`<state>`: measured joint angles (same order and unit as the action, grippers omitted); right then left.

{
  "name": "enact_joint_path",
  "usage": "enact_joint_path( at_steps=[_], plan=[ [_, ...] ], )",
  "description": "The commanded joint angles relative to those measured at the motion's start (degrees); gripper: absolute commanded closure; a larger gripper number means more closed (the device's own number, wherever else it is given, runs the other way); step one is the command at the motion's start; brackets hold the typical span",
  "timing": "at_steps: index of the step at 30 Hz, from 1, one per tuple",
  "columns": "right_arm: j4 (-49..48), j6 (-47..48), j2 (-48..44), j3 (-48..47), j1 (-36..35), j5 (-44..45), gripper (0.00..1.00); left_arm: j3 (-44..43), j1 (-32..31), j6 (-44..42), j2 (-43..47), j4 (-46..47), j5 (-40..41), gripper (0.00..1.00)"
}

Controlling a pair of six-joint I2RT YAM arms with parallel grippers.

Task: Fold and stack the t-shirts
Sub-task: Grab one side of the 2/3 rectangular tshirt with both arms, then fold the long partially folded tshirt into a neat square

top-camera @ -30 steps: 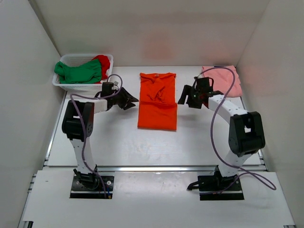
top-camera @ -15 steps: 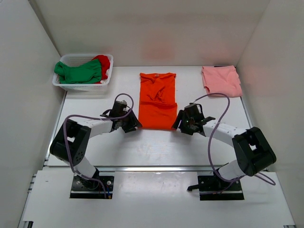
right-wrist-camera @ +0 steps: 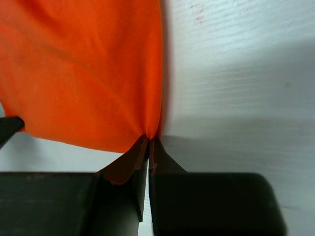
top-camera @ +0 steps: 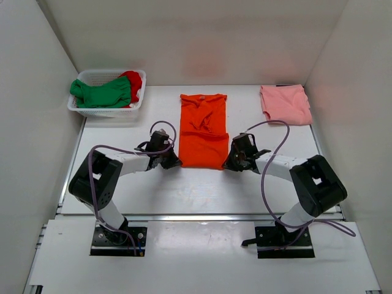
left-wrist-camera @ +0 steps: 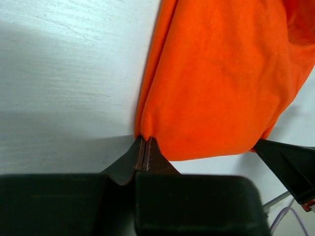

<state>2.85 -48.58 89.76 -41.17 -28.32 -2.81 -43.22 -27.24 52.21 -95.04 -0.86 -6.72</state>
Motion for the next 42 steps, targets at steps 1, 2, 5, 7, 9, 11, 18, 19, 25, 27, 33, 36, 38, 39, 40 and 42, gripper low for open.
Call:
enact_joint_path(
  at_steps=[1, 2, 5, 7, 9, 11, 18, 19, 25, 27, 33, 36, 38, 39, 40, 42],
  plan=[
    [4.2, 2.8, -2.1, -1.5, -2.0, 1.0, 1.00, -0.8, -1.2, -1.7, 1.9, -6.2, -0.2, 1.00],
    [7.1, 4.1, -4.3, -1.5, -3.1, 1.5, 1.00, 0.2, -1.8, -2.8, 3.0, -7.9, 0.0, 1.00],
    [12.5, 6.5, -10.5, 1.4, -4.8, 0.4, 1.00, 4.9, -3.8, -4.7, 9.6, -14.6, 0.5, 1.00],
    [15.9, 7.0, -14.8, 4.3, -6.4, 0.7, 1.00, 8.5, -5.9, -4.4, 15.2, -18.4, -0.1, 1.00],
    [19.4, 6.4, -18.6, 5.8, -8.6, 1.5, 1.00, 11.6, -9.2, -3.2, 20.0, -20.8, 1.3, 1.00],
    [22.2, 5.9, -22.9, 6.6, -10.3, 2.3, 1.00, 14.7, -14.5, 0.8, 26.7, -21.5, 2.2, 1.00],
    [29.9, 5.2, -31.6, 5.5, -13.9, 0.0, 1.00, 16.9, -20.9, 8.8, 38.8, -24.4, 3.1, 1.00],
    [30.8, 6.0, -31.7, 4.3, -13.3, -0.7, 1.00, 16.2, -19.6, 8.6, 40.4, -25.5, 3.0, 1.00],
    [33.7, 14.2, -25.7, -7.9, -9.1, -7.3, 1.00, 8.2, -8.2, 3.5, 44.0, -28.7, 0.1, 1.00],
    [34.9, 17.4, -22.0, -14.2, -7.8, -8.7, 1.00, 6.6, -3.1, 2.6, 42.7, -28.1, -2.9, 1.00],
    [36.7, 24.3, -10.4, -27.9, -1.5, -12.4, 1.00, -1.3, 5.2, -1.0, 36.2, -26.7, -5.9, 1.00],
    [36.9, 27.0, -4.5, -33.8, 0.4, -12.9, 1.00, -5.3, 9.1, -2.9, 30.6, -24.9, -6.8, 1.00],
    [37.1, 28.5, 0.2, -37.7, 1.5, -13.0, 1.00, -9.7, 10.6, -4.4, 26.5, -23.1, -6.1, 1.00],
    [37.1, 29.1, 1.2, -40.5, 2.3, -13.4, 1.00, -10.2, 11.5, -4.4, 25.4, -22.8, -5.8, 1.00],
    [37.1, 30.0, 3.8, -43.3, 3.1, -13.5, 1.00, -11.3, 12.4, -4.1, 23.8, -21.1, -5.6, 1.00],
    [37.5, 30.6, 9.2, -47.8, 4.4, -14.3, 1.00, -12.1, 14.0, -4.0, 21.1, -18.7, -6.7, 1.00]
  ],
)
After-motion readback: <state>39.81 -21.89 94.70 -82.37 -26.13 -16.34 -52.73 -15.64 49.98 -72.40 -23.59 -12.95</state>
